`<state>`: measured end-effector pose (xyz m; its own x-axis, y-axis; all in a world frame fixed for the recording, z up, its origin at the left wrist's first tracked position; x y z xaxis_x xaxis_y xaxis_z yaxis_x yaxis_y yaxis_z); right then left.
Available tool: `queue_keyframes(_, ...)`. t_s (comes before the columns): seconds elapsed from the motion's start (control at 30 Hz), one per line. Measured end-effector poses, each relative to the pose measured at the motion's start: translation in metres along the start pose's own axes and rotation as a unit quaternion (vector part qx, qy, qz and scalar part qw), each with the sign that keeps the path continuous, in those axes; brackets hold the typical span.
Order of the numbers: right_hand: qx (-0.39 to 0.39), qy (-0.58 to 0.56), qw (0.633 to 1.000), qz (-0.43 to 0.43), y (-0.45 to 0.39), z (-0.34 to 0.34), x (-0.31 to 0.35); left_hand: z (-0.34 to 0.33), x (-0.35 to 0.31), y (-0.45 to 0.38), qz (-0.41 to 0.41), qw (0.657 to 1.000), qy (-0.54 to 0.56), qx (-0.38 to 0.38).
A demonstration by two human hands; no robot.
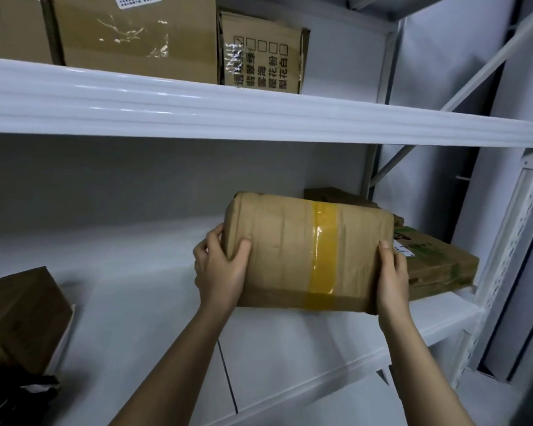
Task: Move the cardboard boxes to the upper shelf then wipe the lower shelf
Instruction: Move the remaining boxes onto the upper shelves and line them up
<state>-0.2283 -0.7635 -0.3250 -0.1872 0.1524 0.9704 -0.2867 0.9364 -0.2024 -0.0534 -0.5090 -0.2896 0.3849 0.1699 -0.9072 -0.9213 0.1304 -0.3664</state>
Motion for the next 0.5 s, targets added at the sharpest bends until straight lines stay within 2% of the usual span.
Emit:
queue_keyframes(0.2,-0.008,-0.024,1.0,-0.015,0.0,0.038,0.004,-0.017,-0.034,0.02,-0.056,0.997,-0.023,0.051)
queue_keyframes(0.5,-0.085,-0.004,0.996,-0.005,0.003,0.1,0.013,-0.044,-0.081,0.056,-0.111,0.982,0.063,0.142)
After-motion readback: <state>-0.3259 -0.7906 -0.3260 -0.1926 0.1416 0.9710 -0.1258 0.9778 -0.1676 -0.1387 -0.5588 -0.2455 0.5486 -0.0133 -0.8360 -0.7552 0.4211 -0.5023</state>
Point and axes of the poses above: each hand's wrist, its own y-axis away from the middle knuckle, its own z-axis out of the back of the hand, x = y × z, the point moved 6 cm from there along -y, towards the middle knuckle, and after that the axes turned 2 degrees about -x, right-handed, at the moved point
